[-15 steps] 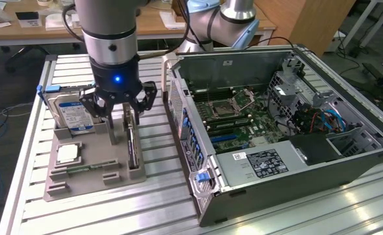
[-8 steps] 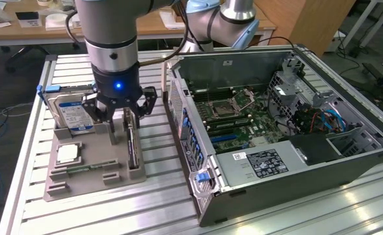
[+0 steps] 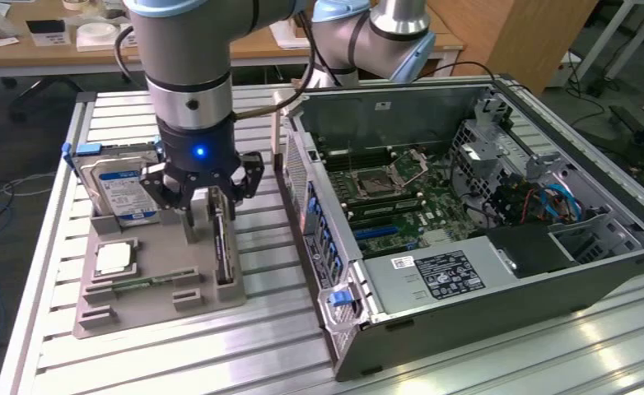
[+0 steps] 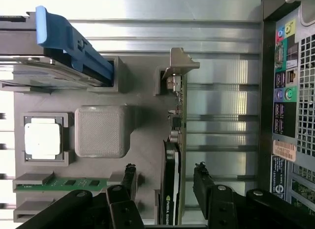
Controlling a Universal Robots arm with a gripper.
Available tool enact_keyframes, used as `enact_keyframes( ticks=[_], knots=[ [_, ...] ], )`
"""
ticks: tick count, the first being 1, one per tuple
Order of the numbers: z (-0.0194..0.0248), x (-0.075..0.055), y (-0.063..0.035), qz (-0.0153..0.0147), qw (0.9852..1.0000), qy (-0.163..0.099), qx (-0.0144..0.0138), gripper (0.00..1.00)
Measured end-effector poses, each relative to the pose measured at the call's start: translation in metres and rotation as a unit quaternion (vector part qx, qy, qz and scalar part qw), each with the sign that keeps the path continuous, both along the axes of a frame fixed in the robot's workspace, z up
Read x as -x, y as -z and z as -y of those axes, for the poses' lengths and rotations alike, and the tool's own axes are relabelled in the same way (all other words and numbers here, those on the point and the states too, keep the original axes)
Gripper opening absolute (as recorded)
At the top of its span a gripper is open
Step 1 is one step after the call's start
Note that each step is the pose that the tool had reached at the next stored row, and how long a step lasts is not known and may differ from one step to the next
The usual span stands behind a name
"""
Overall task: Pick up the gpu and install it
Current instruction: 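Pick up the gpu and move the gpu toward the slot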
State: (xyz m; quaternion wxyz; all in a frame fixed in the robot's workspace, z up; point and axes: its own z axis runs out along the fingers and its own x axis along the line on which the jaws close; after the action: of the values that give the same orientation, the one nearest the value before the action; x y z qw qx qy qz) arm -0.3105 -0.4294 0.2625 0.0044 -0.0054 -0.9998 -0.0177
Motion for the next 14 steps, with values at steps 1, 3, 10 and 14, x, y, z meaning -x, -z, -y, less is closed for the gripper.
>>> enact_keyframes(
  ticks=[1,3,10,14],
  knots=[
    [0.0000,0.000,0.0010,0.0000,1.0000,0.001,0.0001,0.59],
    [0.0000,0.000,0.0031,0.0001,1.0000,0.005,0.0002,0.59],
    [0.0032,0.000,0.0109,0.0016,0.9999,0.012,0.0003,0.59],
    [0.0040,-0.001,0.0173,0.0015,0.9999,0.012,0.0003,0.59]
  ],
)
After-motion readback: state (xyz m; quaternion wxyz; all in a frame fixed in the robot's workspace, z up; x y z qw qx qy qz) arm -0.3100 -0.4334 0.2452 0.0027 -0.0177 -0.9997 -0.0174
